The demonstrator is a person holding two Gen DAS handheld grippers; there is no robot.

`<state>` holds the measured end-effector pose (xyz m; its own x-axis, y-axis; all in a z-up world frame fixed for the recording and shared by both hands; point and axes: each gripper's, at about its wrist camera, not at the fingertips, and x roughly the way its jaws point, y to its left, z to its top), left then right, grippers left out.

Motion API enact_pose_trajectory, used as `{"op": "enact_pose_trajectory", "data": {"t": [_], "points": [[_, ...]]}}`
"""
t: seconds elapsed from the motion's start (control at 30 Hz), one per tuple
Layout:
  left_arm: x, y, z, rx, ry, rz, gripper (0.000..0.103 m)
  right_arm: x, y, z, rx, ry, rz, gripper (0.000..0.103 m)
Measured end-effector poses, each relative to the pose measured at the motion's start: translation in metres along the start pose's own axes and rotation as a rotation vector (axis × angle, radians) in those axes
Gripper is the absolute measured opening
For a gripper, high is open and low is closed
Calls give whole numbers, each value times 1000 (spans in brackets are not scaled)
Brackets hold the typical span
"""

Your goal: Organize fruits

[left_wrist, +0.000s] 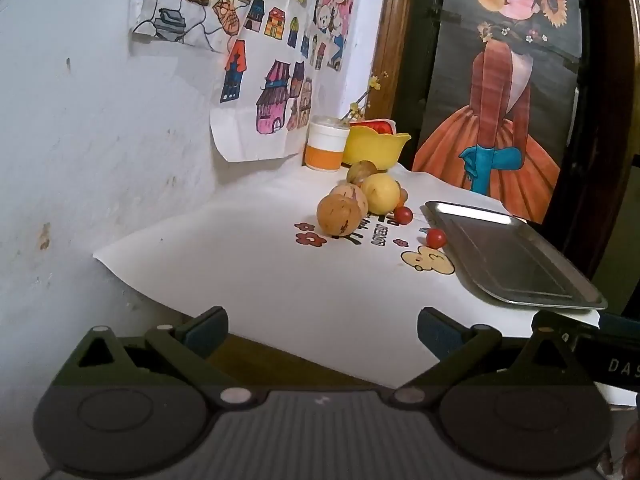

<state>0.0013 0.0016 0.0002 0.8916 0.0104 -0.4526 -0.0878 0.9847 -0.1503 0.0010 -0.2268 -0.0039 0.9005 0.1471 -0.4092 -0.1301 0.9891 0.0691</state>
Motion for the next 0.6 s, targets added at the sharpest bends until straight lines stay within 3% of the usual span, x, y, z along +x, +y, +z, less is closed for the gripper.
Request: {"op": "enact_pose_trajectory", "data": {"t": [0.6], "points": [[3, 2, 1, -11, 10, 1, 103, 0, 1, 0, -1, -3, 2, 103]]}}
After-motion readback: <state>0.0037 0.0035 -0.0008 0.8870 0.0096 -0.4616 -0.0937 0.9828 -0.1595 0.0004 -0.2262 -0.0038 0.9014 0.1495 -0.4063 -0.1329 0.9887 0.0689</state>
